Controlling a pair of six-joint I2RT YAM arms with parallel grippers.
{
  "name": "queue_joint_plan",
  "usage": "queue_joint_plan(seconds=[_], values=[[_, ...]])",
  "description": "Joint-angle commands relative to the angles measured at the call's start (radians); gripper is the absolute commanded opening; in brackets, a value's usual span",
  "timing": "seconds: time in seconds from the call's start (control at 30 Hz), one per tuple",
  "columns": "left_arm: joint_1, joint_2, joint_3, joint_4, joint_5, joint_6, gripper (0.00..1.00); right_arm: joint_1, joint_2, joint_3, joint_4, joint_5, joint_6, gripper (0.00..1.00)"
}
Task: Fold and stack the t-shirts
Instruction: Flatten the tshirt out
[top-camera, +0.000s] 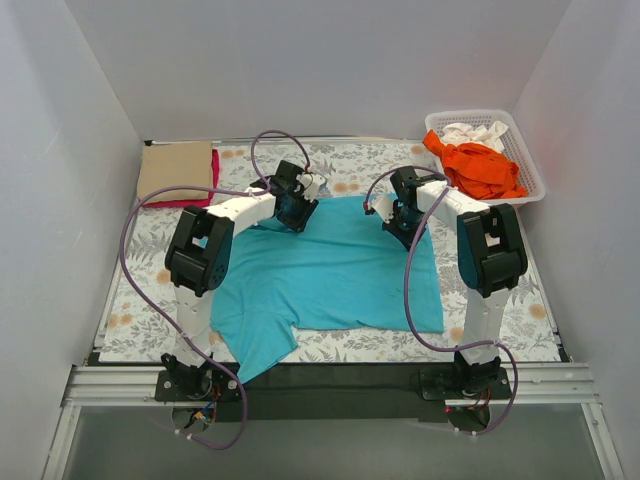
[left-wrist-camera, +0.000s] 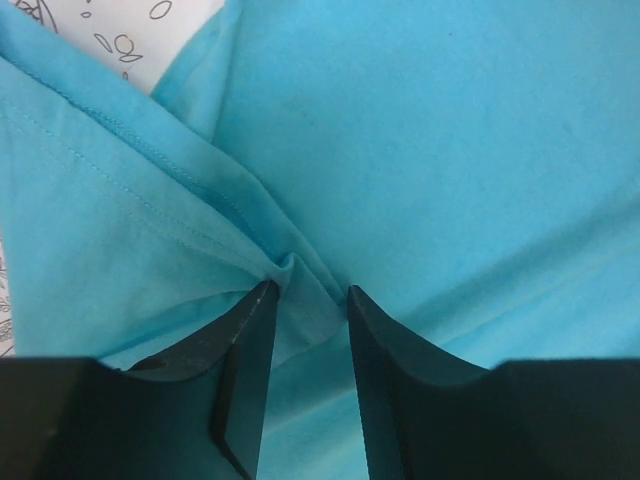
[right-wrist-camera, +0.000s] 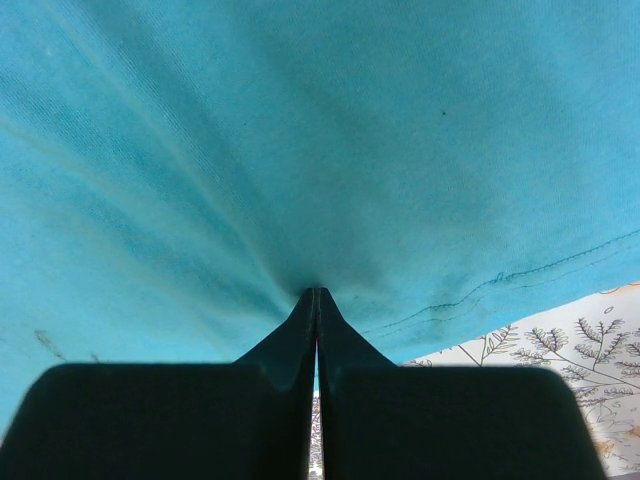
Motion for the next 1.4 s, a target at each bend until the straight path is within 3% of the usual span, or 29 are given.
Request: queue_joint_plan(seconds=[0.0,0.47,0.63,0.73,0.9,1.07,1.37], values=[[0.007,-0.019,-0.02,-0.015,-0.076,0.0,0.33,-0.002,-0.024,0.015,-0.023,-0.013,0.0,0.01],[0.179,0.058,0.183,0.003,-0.167,0.144,0.23,-0.002,-0.02,-0.006,-0.016,-0.007,-0.014,0.01],[0.243,0.15,0.34,-0.013,-0.156,0.173,0.09,-0.002,-0.021,-0.011,-0.013,-0.007,-0.011,0.01],[0.275,0.124,0.413,-0.1,0.03,0.146,0.2,-0.003,-0.024,-0.011,-0.015,-0.005,-0.009,0.01],[0.231,-0.036,0.3,-0.165,0.221,0.156,0.29,-0.003,-0.032,-0.016,-0.013,-0.008,-0.006,0.01],[0.104,-0.094,0.194,-0.222,0.212,0.088,0.24,-0.002,-0.033,-0.02,-0.013,-0.013,-0.003,0.01],[0.024,0.001,0.175,-0.222,0.128,-0.04,0.35,-0.002,-0.024,-0.006,-0.013,-0.014,0.0,0.01]])
